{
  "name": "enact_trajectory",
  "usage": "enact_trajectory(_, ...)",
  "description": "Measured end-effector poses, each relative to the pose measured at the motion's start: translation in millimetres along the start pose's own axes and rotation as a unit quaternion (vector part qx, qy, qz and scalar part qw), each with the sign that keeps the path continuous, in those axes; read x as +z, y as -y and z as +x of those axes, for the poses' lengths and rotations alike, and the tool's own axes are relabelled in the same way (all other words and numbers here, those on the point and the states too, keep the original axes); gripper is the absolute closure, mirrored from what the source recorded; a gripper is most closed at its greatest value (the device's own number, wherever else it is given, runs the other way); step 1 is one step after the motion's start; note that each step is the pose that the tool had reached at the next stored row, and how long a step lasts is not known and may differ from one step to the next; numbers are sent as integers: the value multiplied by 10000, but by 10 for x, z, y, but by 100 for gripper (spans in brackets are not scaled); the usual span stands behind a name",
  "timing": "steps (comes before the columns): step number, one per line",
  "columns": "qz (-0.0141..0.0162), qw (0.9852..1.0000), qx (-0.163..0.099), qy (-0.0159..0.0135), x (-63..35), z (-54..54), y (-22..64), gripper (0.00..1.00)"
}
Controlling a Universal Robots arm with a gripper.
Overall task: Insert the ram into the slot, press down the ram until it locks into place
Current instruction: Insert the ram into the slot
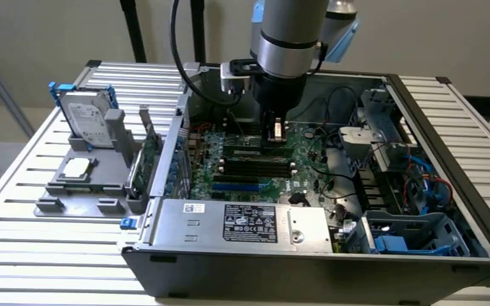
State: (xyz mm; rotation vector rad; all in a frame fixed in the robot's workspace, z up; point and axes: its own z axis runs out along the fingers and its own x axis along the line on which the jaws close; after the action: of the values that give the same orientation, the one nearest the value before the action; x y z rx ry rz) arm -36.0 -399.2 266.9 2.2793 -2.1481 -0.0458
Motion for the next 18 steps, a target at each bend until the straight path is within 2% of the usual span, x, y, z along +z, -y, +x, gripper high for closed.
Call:
enact_trajectory(13, 39, 10000, 2, -6, 225, -7, 6, 87)
enact_trajectory(18, 70, 10000, 10, -45, 248, -16, 8, 87)
